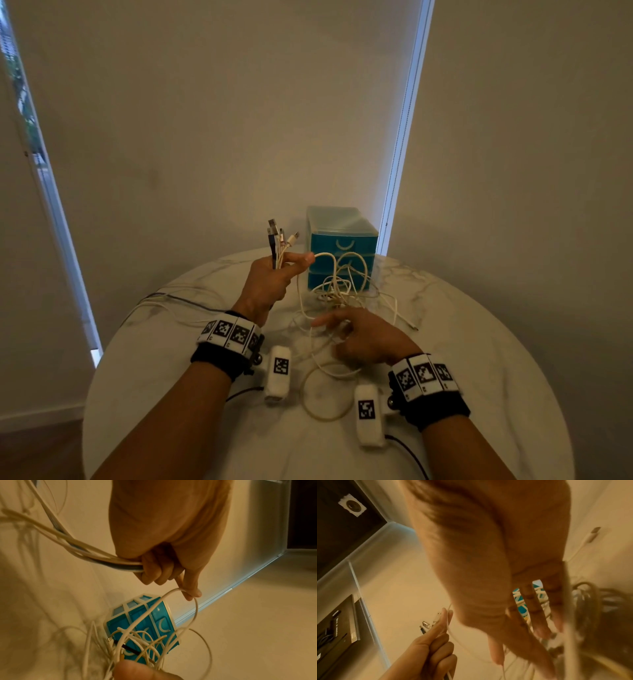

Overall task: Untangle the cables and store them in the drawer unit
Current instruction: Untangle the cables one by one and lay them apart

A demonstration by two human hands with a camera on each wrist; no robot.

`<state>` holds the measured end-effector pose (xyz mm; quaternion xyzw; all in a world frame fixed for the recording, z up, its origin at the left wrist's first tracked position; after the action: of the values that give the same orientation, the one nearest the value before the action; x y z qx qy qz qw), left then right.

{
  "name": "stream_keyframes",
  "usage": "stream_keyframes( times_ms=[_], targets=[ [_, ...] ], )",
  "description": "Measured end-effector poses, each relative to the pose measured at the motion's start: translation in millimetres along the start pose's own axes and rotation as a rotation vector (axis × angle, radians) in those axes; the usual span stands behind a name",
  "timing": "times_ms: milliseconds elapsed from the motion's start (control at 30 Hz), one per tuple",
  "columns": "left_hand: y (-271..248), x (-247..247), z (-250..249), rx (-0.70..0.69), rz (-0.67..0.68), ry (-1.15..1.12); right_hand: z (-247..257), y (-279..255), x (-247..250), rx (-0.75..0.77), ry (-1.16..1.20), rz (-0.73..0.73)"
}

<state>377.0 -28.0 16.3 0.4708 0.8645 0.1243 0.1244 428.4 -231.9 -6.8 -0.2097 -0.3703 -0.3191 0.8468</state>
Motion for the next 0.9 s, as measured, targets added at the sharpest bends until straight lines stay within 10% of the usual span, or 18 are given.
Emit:
stream_keyframes(
  times_ms=[167, 400, 667, 900],
  targets=[
    [1, 3, 1, 0.000, -0.020, 0.021, -11, 6, 4, -0.003, 0.085, -0.219],
    [4, 10, 1, 0.033, -0.115, 0.010, -24, 3, 43, 0.108, 0.801, -0.913],
    [-9, 1, -17, 0.016, 0.047, 0.078, -16, 2, 43, 0.131, 1.270, -0.757],
    [-15, -9, -22, 0.033, 0.146, 0.067, 7, 0, 26, 0.198, 1.091, -0.591]
  ],
)
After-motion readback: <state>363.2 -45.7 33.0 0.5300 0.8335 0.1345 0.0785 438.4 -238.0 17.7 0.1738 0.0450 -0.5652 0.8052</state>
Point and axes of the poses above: each hand's wrist, its own y-axis towards the middle knuckle, its own x-axis out of the back of the hand, z = x × y, the point moved 2 cm from there along y, towards the middle knuckle, and after that the axes turned 6 degrees about -x, right-handed, at the moved point
